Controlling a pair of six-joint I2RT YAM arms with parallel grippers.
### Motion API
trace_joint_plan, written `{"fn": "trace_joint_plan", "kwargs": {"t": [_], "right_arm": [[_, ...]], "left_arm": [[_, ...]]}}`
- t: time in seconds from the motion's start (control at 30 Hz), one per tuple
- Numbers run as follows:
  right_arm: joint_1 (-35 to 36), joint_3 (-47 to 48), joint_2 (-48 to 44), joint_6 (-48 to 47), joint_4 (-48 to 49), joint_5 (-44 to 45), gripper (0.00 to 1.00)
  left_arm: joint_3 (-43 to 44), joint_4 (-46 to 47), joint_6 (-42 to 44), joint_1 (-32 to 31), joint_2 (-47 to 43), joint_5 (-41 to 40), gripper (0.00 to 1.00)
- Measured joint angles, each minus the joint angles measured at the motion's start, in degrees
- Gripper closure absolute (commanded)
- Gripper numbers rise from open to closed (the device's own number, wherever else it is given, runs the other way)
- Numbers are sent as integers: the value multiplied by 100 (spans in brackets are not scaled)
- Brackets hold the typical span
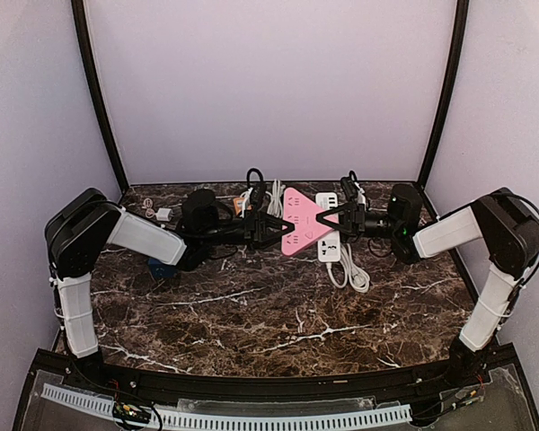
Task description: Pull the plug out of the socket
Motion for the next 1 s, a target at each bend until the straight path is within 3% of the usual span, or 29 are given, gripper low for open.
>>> {"fn": "trace_joint_plan", "kwargs": {"t": [0.17,0.43,0.57,0.83,0.9,1.0], "right_arm": [[0,9,0,26,-2,-7,63],[0,20,0,44,-2,-7,50],[0,22,0,66,-9,-13,49],[0,35,-7,127,48,-48,18],[0,39,-20,153,87,-48,16],[0,44,-31,151,114,-61,22]], "left_arm": [[0,44,-52,0,9,11,98],[-13,168,-184,0,35,33,99],[-48,260,-247,-2,44,35,99],[-68,337,-306,-7,66,50,99],[-70,343,-313,-7,90,72,99],[-70,341,-313,-7,101,92,99]]}}
